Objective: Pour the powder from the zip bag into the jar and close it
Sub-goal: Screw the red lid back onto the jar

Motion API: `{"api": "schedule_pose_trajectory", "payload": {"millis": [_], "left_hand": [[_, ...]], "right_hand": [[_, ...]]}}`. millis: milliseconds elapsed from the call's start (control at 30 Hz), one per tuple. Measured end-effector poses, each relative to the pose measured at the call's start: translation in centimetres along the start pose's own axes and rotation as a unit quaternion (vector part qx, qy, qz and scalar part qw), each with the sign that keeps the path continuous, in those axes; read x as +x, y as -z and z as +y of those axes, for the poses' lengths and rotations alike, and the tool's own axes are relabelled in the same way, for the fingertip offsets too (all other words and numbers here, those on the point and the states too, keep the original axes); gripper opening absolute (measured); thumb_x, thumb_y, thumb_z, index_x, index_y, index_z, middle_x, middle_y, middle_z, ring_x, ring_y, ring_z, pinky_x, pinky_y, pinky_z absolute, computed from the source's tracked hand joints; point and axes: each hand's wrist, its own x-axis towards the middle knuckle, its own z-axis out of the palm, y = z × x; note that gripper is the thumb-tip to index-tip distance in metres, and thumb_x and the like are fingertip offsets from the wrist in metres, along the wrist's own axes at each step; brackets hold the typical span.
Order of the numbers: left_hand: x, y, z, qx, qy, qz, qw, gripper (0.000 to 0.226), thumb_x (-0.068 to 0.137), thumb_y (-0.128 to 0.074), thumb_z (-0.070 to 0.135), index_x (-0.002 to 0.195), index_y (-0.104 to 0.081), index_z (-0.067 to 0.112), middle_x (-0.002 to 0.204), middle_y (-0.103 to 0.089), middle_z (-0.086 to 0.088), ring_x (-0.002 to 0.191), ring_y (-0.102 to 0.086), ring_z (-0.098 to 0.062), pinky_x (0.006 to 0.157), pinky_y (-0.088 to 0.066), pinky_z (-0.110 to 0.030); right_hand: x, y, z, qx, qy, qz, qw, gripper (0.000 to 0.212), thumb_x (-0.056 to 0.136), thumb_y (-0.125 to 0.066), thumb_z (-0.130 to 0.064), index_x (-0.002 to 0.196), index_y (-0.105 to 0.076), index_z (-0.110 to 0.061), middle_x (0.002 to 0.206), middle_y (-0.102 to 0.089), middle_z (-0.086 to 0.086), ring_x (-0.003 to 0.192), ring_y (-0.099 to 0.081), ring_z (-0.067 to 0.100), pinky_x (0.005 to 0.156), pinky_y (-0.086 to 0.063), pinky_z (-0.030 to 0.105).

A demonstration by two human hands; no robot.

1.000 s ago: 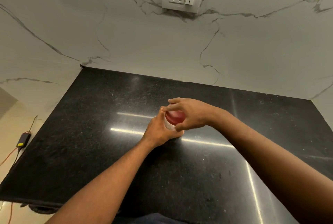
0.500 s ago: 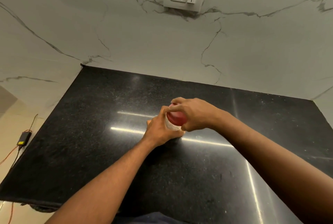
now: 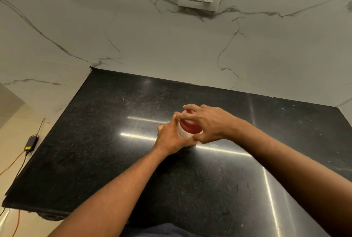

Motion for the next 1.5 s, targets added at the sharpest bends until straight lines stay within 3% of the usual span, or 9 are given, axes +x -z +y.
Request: {"api": "schedule_pose_trajectory", "payload": {"millis": [100, 267, 400, 533, 667, 867, 1000, 1233, 1500], "left_hand": [[-0.2, -0.1, 0.1, -0.01, -0.003, 0.003, 1.0, 0.09, 0.059, -0.084, 0.073, 0.131, -0.037, 0.047, 0.12, -0.067, 0.019, 0.115, -0.063, -0.009, 0.111, -0.033, -0.044], [0.1, 0.0, 0.4, 0.013, 0.012, -0.005, 1.0, 0.091, 0.061, -0.086, 0.07, 0.133, -0.037, 0.045, 0.119, -0.066, 0.017, 0.114, -0.06, -0.012, 0.114, -0.039, -0.051], [0.1, 0.1, 0.7, 0.01, 0.008, -0.013, 1.0, 0.086, 0.062, -0.087, 0.068, 0.129, -0.041, 0.039, 0.116, -0.07, 0.015, 0.112, -0.066, -0.014, 0.112, -0.041, -0.056], [0.2, 0.5, 0.6, 0.015, 0.004, -0.025, 1.0, 0.098, 0.062, -0.087, 0.07, 0.141, -0.035, 0.046, 0.128, -0.069, 0.013, 0.121, -0.064, -0.016, 0.112, -0.039, -0.052], [0.3, 0.6, 0.4, 0.006, 0.007, -0.022, 1.0, 0.1, 0.061, -0.088, 0.07, 0.142, -0.034, 0.049, 0.131, -0.066, 0.01, 0.124, -0.059, -0.017, 0.105, -0.032, -0.041], [0.2, 0.0, 0.7, 0.057, 0.006, 0.01, 0.998, 0.091, 0.062, -0.084, 0.068, 0.134, -0.038, 0.035, 0.11, -0.069, 0.015, 0.106, -0.067, -0.016, 0.099, -0.037, -0.046], [0.3, -0.1, 1.1, 0.069, 0.0, -0.01, 0.998, 0.093, 0.062, -0.083, 0.07, 0.139, -0.042, 0.038, 0.111, -0.054, 0.022, 0.104, -0.067, -0.015, 0.098, -0.043, -0.05], [-0.7, 2.3, -0.3, -0.016, 0.008, -0.051, 0.999, 0.097, 0.059, -0.09, 0.071, 0.134, -0.029, 0.07, 0.126, -0.058, 0.031, 0.126, -0.056, -0.009, 0.114, -0.04, -0.05], [-0.8, 2.4, 0.6, -0.014, 0.003, -0.031, 0.999, 0.104, 0.068, -0.092, 0.057, 0.152, -0.033, 0.038, 0.137, -0.066, 0.005, 0.13, -0.061, -0.022, 0.116, -0.041, -0.057]], "right_hand": [[0.3, 0.5, 0.9, 0.012, 0.012, 0.011, 1.0, 0.084, 0.076, -0.074, -0.046, 0.153, -0.04, -0.044, 0.139, -0.058, -0.004, 0.103, -0.065, 0.019, 0.074, -0.053, 0.029], [2.0, 0.4, 0.1, -0.064, -0.04, 0.052, 0.996, 0.082, 0.078, -0.063, -0.079, 0.14, -0.059, -0.026, 0.087, -0.064, -0.005, 0.069, -0.058, 0.015, 0.051, -0.032, 0.022], [2.5, -0.7, -1.2, -0.104, -0.141, 0.065, 0.982, 0.086, 0.082, -0.043, -0.088, 0.118, -0.063, -0.013, 0.078, -0.059, 0.001, 0.061, -0.056, 0.018, 0.051, -0.043, 0.028], [1.3, -1.8, -0.3, -0.118, -0.047, 0.105, 0.986, 0.092, 0.088, -0.018, -0.09, 0.15, -0.036, -0.025, 0.116, -0.061, 0.011, 0.068, -0.058, 0.02, 0.053, -0.044, 0.031], [0.2, -1.7, 1.4, -0.076, 0.045, 0.064, 0.994, 0.08, 0.096, -0.024, -0.083, 0.159, -0.018, -0.035, 0.134, -0.046, 0.013, 0.088, -0.062, 0.023, 0.066, -0.057, 0.036], [1.1, -2.9, -2.2, -0.03, -0.14, 0.141, 0.98, 0.075, 0.093, -0.033, -0.082, 0.137, -0.049, -0.023, 0.113, -0.054, 0.014, 0.062, -0.051, 0.022, 0.053, -0.039, 0.031], [2.0, -2.0, -3.8, -0.043, -0.236, 0.13, 0.962, 0.074, 0.093, -0.032, -0.077, 0.129, -0.054, -0.016, 0.101, -0.05, 0.012, 0.067, -0.05, 0.024, 0.055, -0.038, 0.032], [0.5, -1.2, 0.3, -0.123, 0.079, 0.075, 0.986, 0.079, 0.098, -0.023, -0.078, 0.159, -0.021, -0.028, 0.134, -0.049, 0.017, 0.084, -0.064, 0.025, 0.057, -0.05, 0.034], [2.5, -2.4, -0.1, -0.132, 0.072, 0.112, 0.982, 0.074, 0.097, -0.023, -0.077, 0.146, -0.035, -0.022, 0.117, -0.052, 0.02, 0.062, -0.059, 0.026, 0.051, -0.054, 0.034]]}}
